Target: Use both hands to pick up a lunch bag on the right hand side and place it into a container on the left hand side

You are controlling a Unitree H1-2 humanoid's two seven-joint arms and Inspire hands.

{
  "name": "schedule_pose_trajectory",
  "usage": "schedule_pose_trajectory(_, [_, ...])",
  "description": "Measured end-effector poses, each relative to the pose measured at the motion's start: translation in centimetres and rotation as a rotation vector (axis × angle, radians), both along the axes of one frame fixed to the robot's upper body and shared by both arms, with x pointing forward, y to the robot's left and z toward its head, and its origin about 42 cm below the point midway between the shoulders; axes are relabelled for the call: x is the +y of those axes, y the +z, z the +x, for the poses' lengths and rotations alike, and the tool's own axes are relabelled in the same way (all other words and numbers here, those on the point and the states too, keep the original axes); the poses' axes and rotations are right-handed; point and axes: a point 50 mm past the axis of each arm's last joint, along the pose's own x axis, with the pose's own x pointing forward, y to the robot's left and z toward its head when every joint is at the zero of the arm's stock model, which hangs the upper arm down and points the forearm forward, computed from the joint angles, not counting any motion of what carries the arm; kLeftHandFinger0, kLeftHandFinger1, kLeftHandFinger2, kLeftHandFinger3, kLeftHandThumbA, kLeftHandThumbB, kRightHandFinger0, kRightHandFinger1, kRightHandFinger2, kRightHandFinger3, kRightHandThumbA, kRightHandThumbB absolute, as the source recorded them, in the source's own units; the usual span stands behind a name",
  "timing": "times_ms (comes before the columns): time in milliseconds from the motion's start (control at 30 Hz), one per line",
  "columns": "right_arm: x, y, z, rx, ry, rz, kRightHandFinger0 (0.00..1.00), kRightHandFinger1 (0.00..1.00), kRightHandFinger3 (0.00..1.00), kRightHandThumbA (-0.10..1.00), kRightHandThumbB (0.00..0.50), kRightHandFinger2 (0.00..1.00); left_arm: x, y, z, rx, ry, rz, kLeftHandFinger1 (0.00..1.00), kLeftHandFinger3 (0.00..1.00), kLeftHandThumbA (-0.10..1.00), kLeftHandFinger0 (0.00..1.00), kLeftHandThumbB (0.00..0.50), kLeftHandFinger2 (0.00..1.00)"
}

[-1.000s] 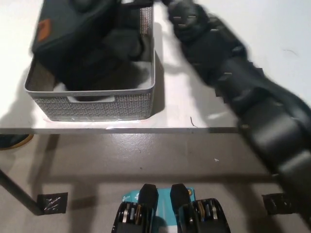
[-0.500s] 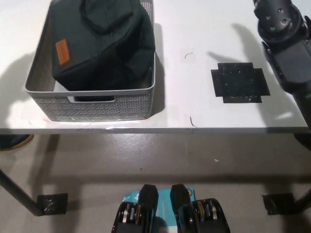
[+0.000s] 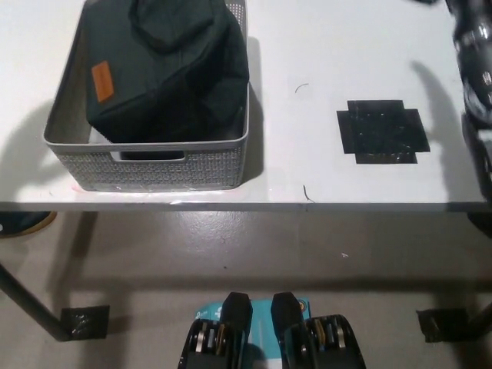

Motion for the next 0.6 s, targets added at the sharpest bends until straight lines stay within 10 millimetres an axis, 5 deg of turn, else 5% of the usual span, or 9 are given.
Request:
schedule_pose_trajectory(133, [0.4,-3.3,-3.2,0.003,0.049,0.063,1.00,1.00,1.00,1.00,0.207,1.00,-3.0,-4.0,-1.9,-0.008,-0.097,-0.067,1.00,1.00,1.00,1.00,0.276,1.00])
schedule_pose_trajectory(333, [1.0,-8.5,-9.1,0.024,0.111,0.157,1.00,1.00,1.00,1.00,0.126,1.00,-7.3,-10.9,-5.8,0.022,-0.208,-0.203,1.00,1.00,1.00,1.00,0.295,1.00])
schedule_pose_trajectory(400, [1.0,-10.2,-11.1,0.039,0.124,0.189,1.00,1.00,1.00,1.00,0.169,1.00,-8.5,-13.2,-7.4,0.045,-0.232,-0.252,1.00,1.00,1.00,1.00,0.316,1.00])
schedule_pose_trajectory(467, [0.7,-13.3,-15.1,0.065,0.141,0.246,1.00,1.00,1.00,1.00,0.205,1.00,-10.3,-17.2,-10.7,0.096,-0.257,-0.344,1.00,1.00,1.00,1.00,0.263,1.00])
schedule_pose_trajectory(600, [0.2,-18.0,-19.2,0.162,0.144,0.328,1.00,1.00,1.00,1.00,0.209,1.00,-11.8,-22.9,-14.5,0.215,-0.237,-0.461,1.00,1.00,1.00,1.00,0.209,1.00])
